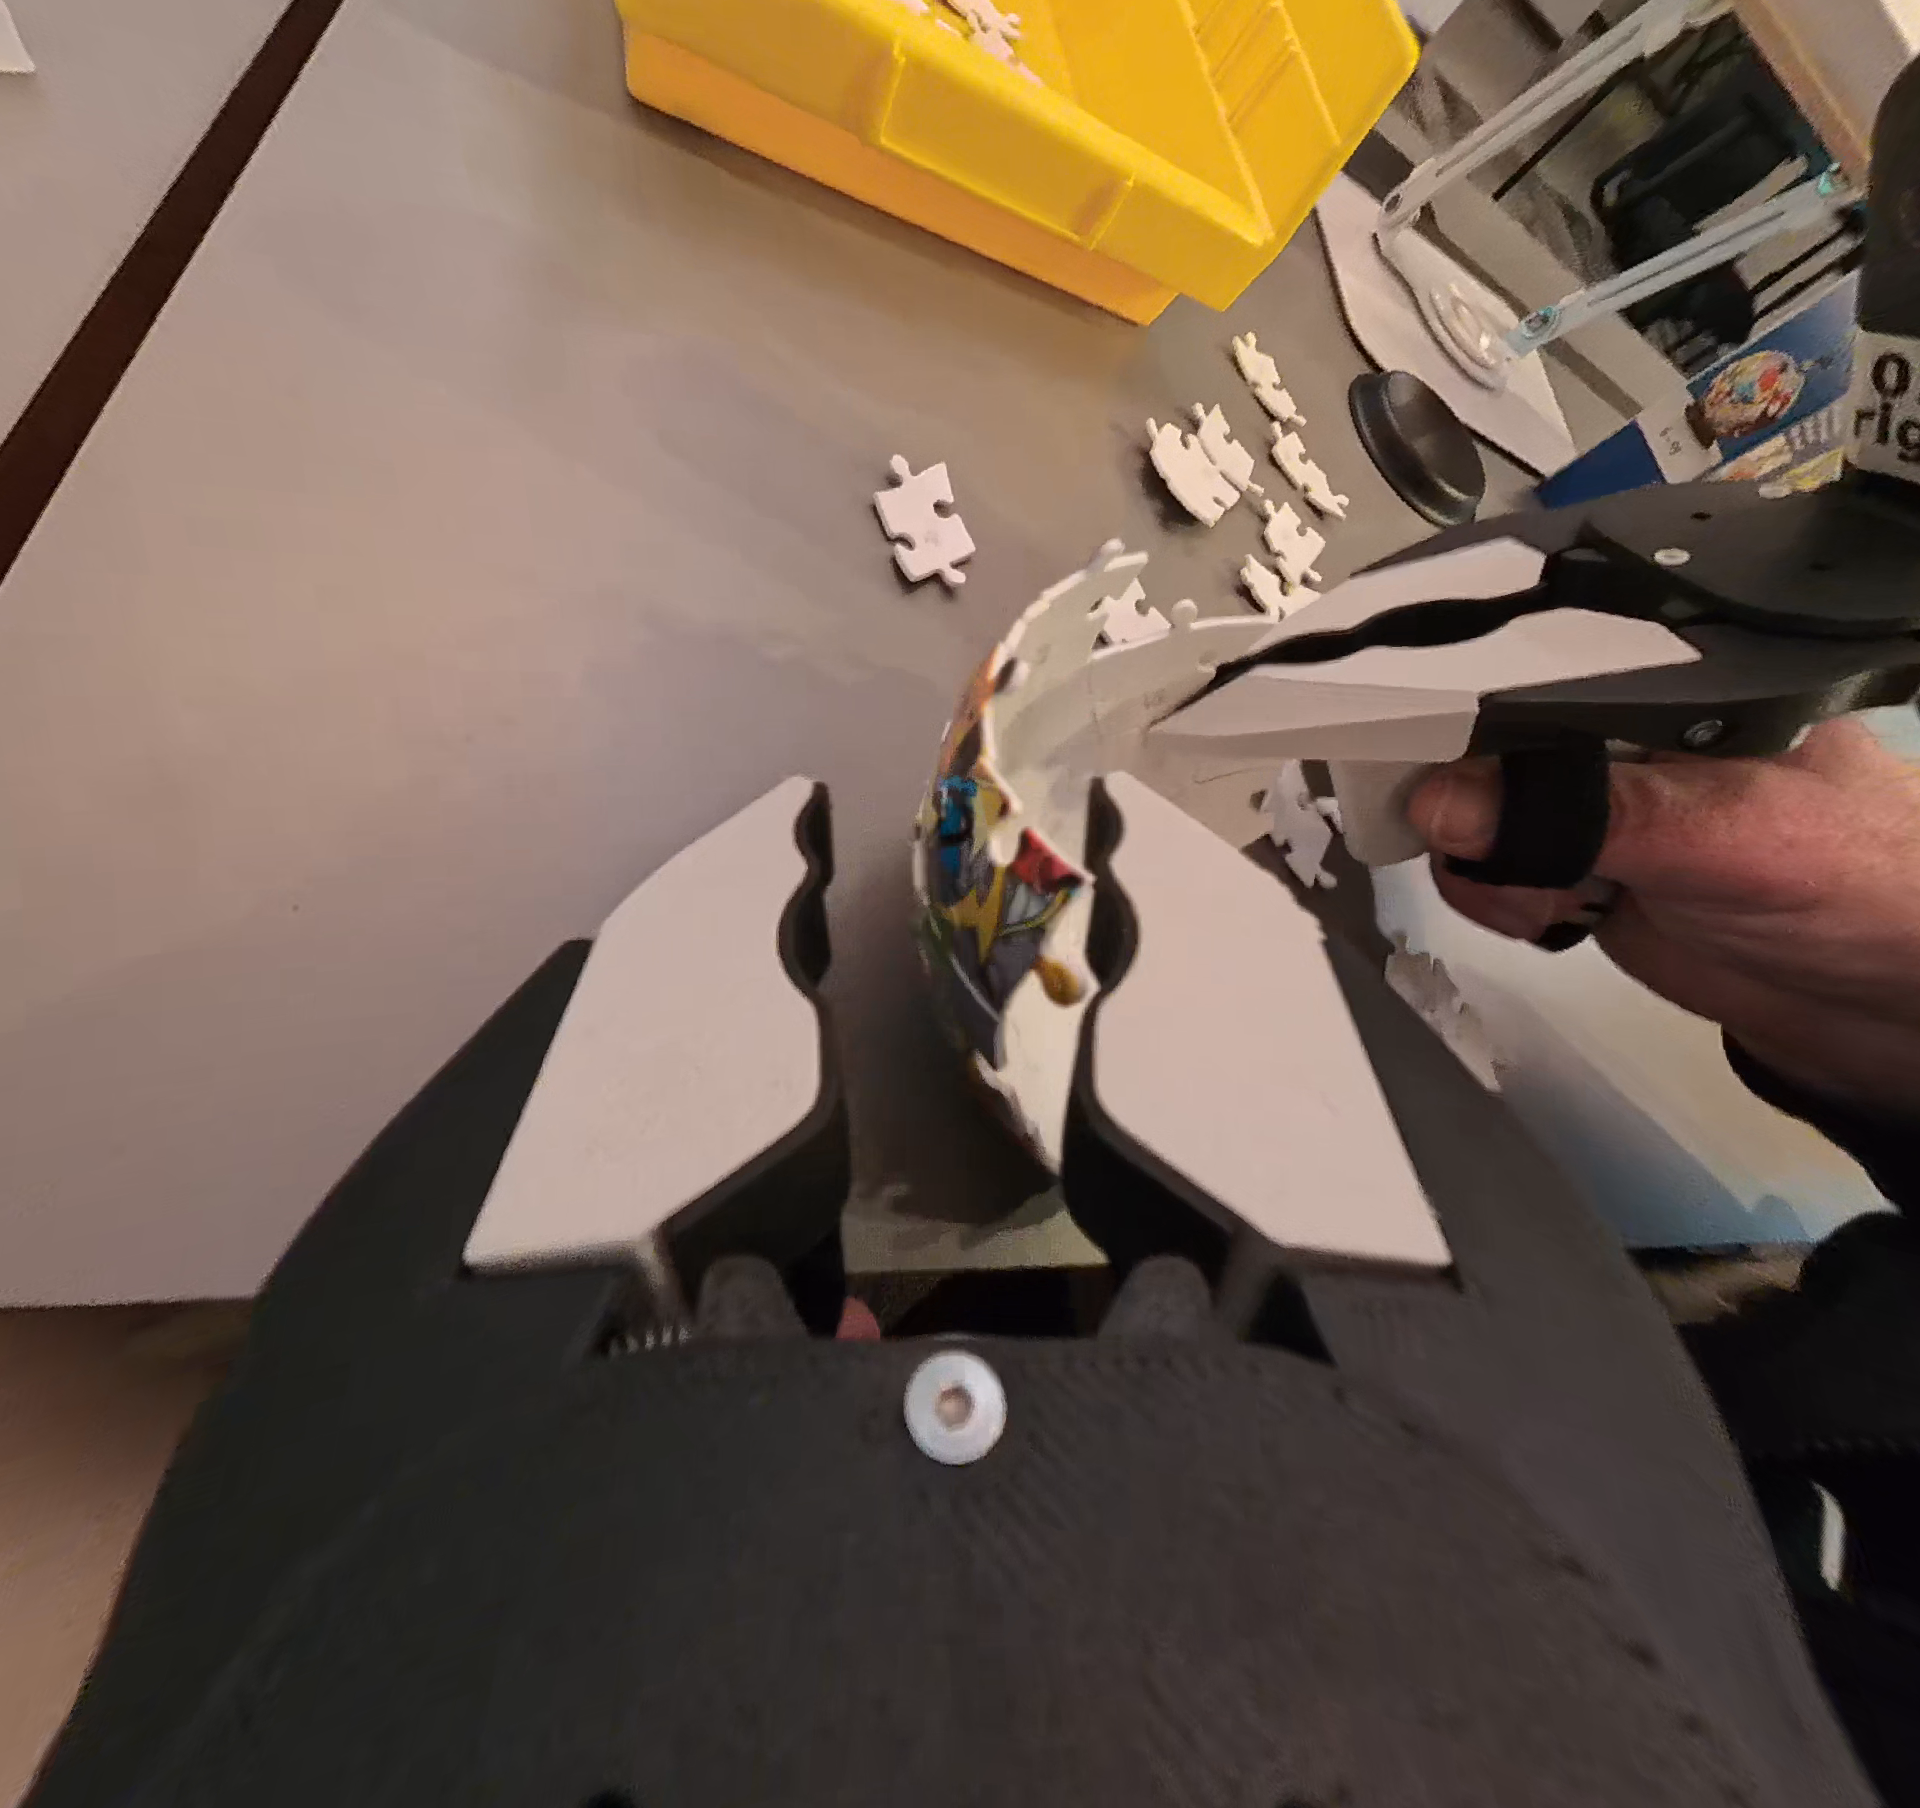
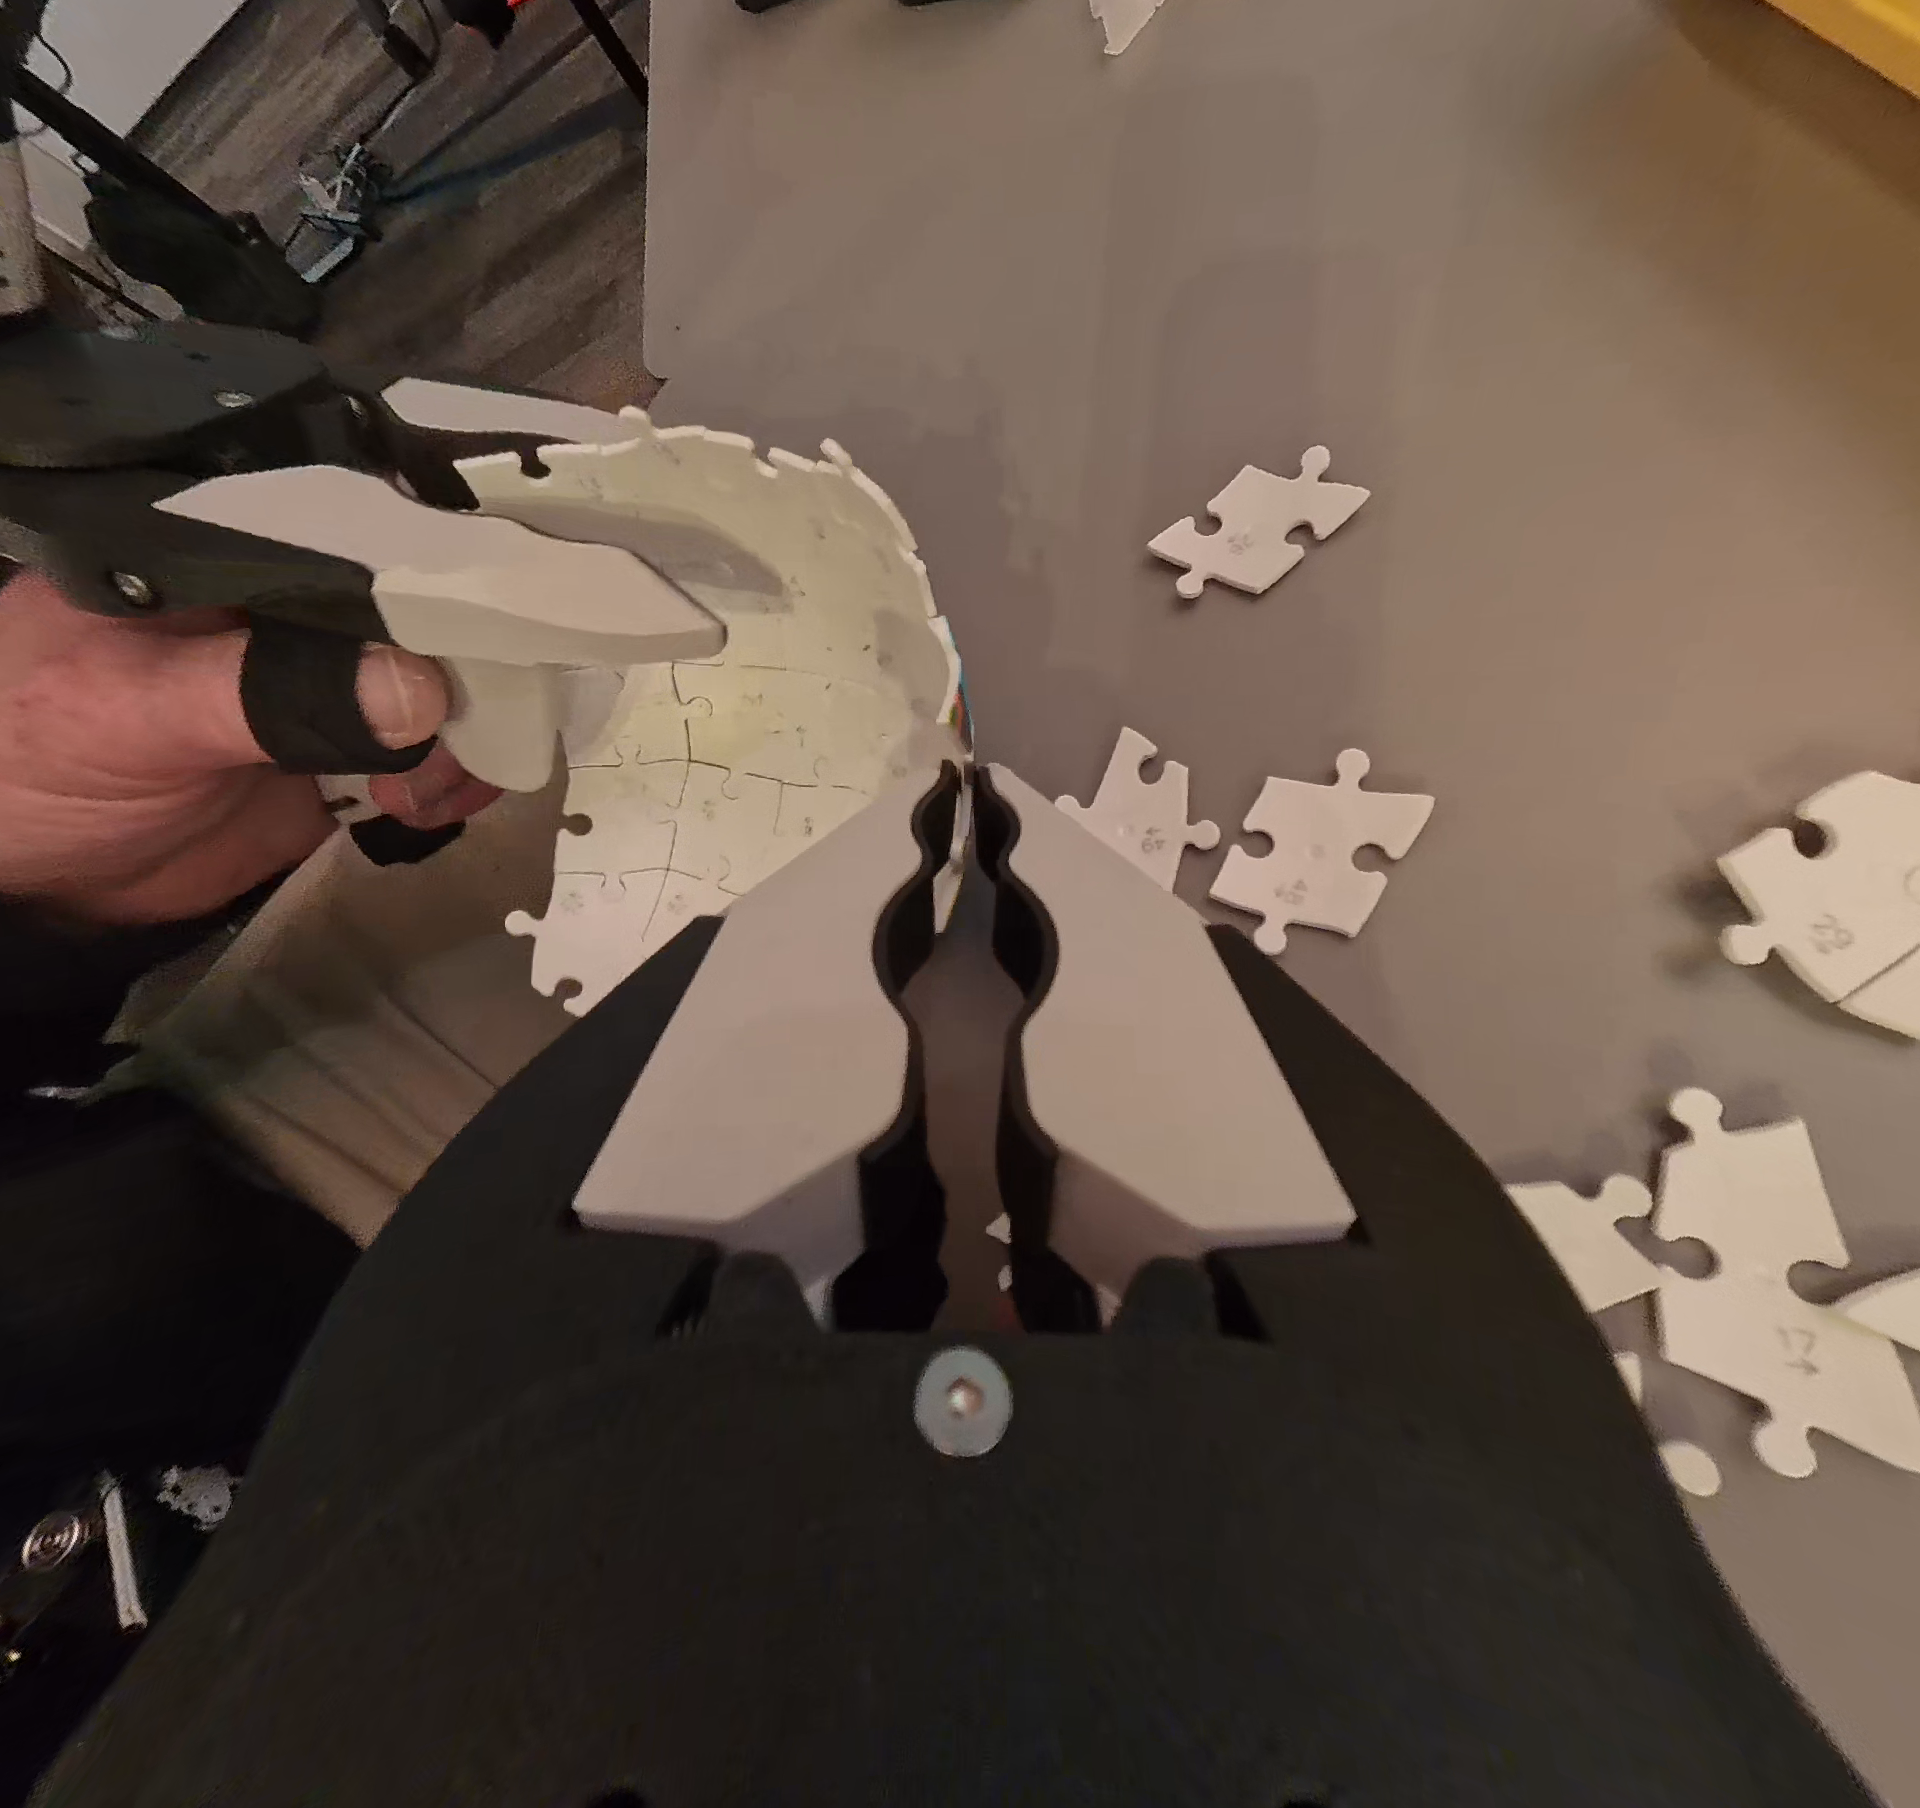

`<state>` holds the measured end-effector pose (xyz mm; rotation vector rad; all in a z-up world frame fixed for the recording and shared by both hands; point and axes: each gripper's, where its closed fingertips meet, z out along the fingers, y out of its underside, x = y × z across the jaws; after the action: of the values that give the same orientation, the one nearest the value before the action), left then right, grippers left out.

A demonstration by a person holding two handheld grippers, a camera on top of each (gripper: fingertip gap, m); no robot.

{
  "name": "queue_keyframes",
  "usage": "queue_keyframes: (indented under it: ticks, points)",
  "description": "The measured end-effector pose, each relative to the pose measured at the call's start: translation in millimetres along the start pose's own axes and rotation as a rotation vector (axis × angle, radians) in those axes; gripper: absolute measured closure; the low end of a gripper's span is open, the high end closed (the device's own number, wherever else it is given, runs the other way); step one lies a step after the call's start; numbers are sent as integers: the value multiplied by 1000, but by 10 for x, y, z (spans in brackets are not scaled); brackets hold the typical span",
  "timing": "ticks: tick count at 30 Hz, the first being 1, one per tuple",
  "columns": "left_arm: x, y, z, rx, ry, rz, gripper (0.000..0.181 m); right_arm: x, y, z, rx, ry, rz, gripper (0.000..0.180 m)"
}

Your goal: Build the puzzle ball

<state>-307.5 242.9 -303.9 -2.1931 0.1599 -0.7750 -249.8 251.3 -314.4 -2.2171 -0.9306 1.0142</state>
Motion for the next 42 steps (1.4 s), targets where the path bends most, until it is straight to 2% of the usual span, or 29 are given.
queue_keyframes:
  ticks: [1,4,7,13,17,26,35,42]
  points:
    - [3,16,-11,-26,-1,19,128,4,-5,-7,-5,3,-7,179]
    - [-57,160,-11,-183,-35,143,105,18,-2,-16,-26,1,-19,179]
    - [-67,144,-41,-228,-30,224,106,36,15,-24,-57,9,-51,178]
    - [165,-58,-67,-200,93,323,119,35,35,-61,-103,3,-87,178]
    - [198,-19,-26,-226,138,314,141,13,54,-82,-115,-2,-100,178]
    - [118,56,56,-262,115,259,165,11,78,-195,-109,5,-104,165]
    - [149,46,93,-256,107,235,173,177,-72,-605,22,-9,-14,160]
    - [184,30,119,-242,126,206,176,286,-52,-717,42,13,12,159]
